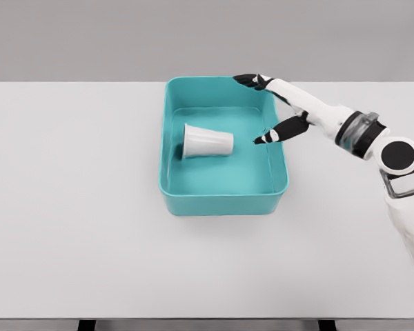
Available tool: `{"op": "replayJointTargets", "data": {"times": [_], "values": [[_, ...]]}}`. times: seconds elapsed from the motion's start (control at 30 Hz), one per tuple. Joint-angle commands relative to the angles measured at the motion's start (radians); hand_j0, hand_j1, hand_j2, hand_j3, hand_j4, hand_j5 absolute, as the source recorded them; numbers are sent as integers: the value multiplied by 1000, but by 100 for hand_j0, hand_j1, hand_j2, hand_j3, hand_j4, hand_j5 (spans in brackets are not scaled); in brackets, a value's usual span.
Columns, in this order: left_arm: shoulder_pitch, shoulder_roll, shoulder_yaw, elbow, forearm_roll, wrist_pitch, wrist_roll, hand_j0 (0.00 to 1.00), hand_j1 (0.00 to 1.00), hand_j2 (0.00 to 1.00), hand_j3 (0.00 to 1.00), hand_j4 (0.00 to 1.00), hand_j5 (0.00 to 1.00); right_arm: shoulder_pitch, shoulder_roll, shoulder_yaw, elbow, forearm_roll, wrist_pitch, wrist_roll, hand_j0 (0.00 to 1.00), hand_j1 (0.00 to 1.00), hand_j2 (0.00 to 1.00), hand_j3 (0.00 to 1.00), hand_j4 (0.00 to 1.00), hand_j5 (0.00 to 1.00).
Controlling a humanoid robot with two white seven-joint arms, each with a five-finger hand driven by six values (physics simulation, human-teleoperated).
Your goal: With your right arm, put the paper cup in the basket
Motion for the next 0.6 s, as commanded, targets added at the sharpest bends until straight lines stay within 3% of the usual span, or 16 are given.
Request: {"op": "replayJointTargets", "data": {"times": [0.0, 0.13, 0.23, 0.57], "values": [[0, 0, 1, 0, 0, 0, 0, 100, 100, 100, 100, 100, 100, 0, -72, -88, -29, -165, -3, -1, 100, 100, 100, 100, 100, 100], [0, 0, -1, 0, 0, 1, 0, 100, 100, 100, 100, 100, 100, 149, -95, -253, -53, -240, -7, -1, 100, 100, 100, 100, 100, 100], [0, 0, 1, 0, 0, 0, 0, 100, 100, 100, 100, 100, 100, 221, -119, -295, -58, -248, -15, -1, 100, 100, 100, 100, 100, 100], [-2, 0, -1, 0, 0, 0, 0, 100, 100, 100, 100, 100, 100, 250, -145, -301, -56, -246, -23, -1, 100, 100, 100, 100, 100, 100]]}}
